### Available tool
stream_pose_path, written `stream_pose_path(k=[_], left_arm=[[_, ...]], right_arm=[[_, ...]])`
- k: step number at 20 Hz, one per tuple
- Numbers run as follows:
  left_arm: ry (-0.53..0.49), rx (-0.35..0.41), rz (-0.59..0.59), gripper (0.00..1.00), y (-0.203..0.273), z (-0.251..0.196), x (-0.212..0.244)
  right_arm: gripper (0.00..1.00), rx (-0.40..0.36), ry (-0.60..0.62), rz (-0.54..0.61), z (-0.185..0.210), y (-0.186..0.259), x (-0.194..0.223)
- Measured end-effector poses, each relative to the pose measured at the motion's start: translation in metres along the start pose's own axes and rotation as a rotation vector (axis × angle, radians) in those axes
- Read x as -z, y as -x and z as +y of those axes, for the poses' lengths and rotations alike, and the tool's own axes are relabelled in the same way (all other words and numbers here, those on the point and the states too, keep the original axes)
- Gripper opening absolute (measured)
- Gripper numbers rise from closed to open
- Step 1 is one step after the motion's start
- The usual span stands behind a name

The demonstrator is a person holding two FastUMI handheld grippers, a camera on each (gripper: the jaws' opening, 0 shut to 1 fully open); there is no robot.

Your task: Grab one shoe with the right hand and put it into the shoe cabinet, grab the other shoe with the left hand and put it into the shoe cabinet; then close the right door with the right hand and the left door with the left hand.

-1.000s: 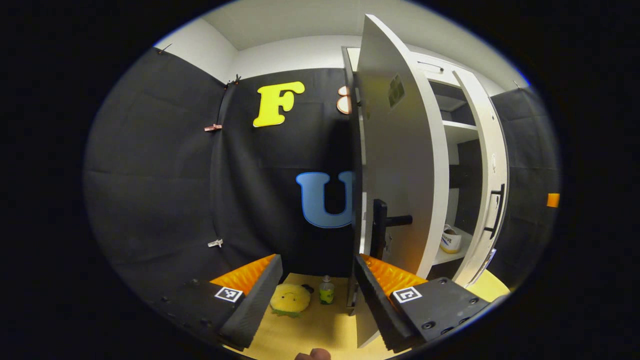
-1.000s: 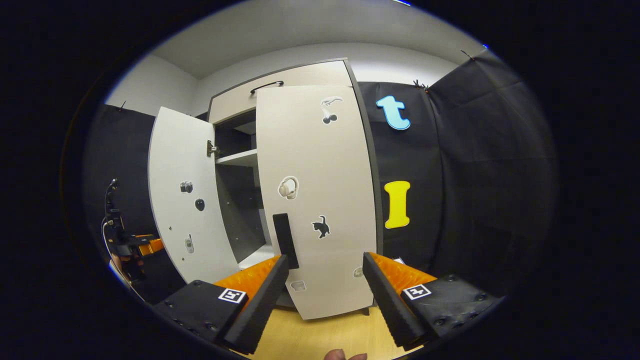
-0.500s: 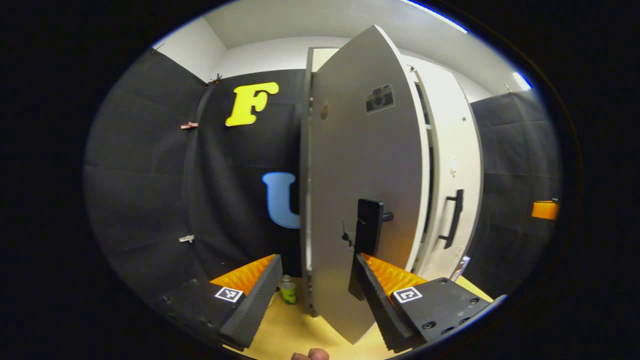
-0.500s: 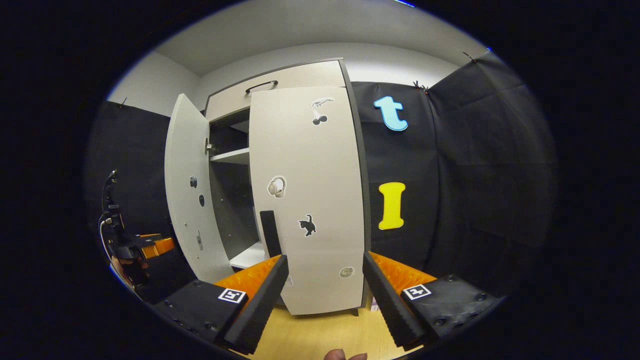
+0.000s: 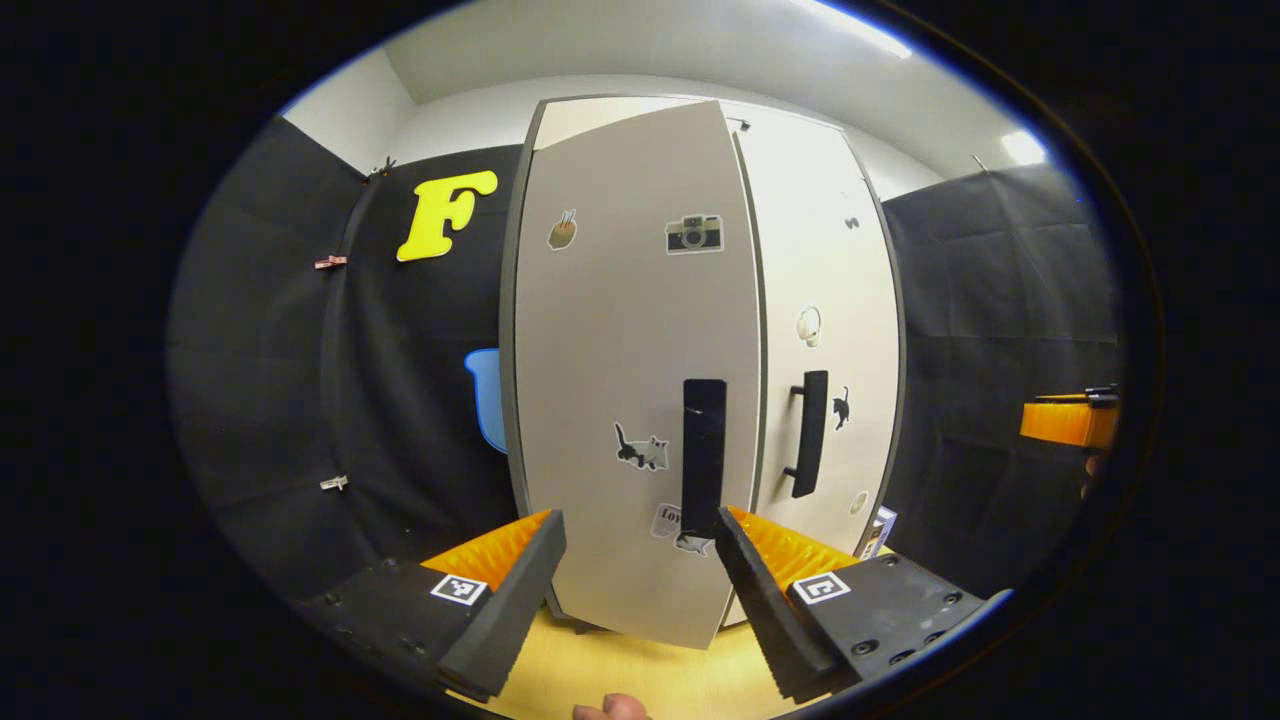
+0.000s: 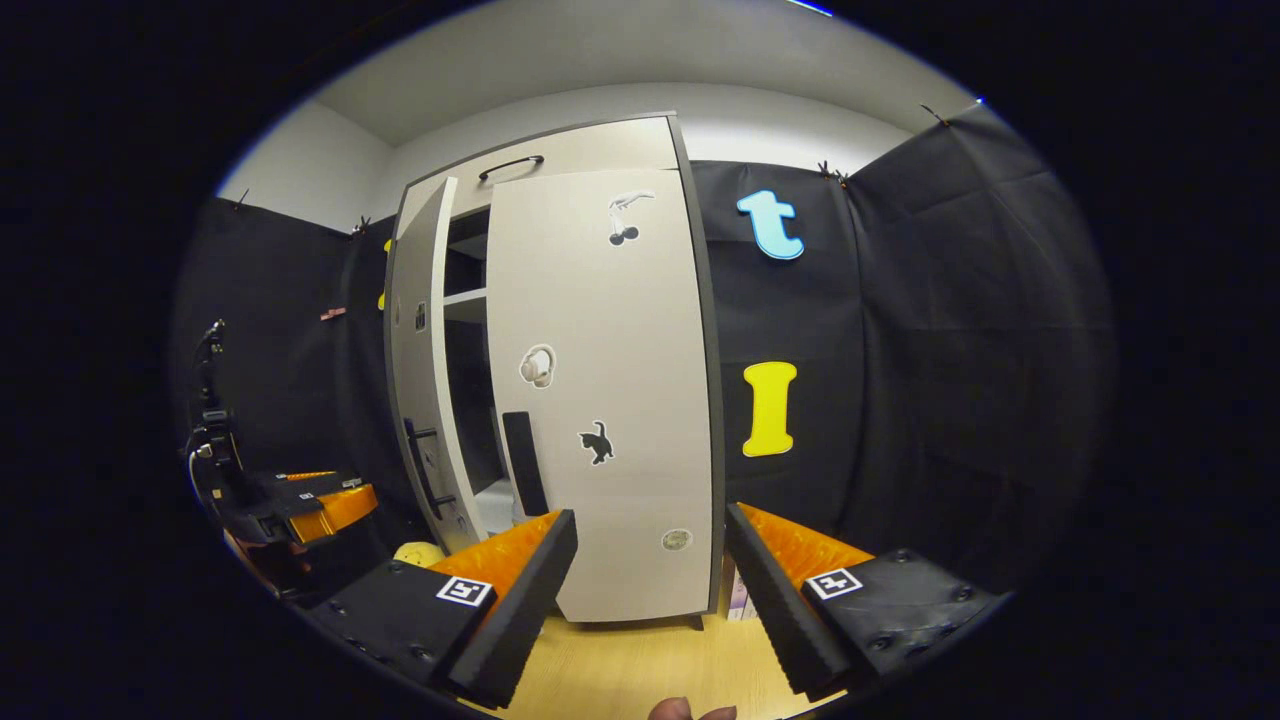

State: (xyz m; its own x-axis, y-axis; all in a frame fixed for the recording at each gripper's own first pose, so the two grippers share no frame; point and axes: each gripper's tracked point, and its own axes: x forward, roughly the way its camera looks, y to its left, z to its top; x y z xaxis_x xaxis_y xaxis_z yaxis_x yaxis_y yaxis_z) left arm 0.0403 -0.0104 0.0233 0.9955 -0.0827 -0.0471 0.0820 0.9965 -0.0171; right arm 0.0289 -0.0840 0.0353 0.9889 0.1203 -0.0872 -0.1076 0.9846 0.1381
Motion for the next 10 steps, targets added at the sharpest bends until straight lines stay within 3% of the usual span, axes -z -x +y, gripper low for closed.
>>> stream_pose_path(k=[10], left_arm=[[0.007, -0.009, -0.012, 0.95, 0.025, 0.008, -0.009]], right_arm=[[0.98, 0.08, 0.035, -0.032, 0.01, 0.002, -0.004]])
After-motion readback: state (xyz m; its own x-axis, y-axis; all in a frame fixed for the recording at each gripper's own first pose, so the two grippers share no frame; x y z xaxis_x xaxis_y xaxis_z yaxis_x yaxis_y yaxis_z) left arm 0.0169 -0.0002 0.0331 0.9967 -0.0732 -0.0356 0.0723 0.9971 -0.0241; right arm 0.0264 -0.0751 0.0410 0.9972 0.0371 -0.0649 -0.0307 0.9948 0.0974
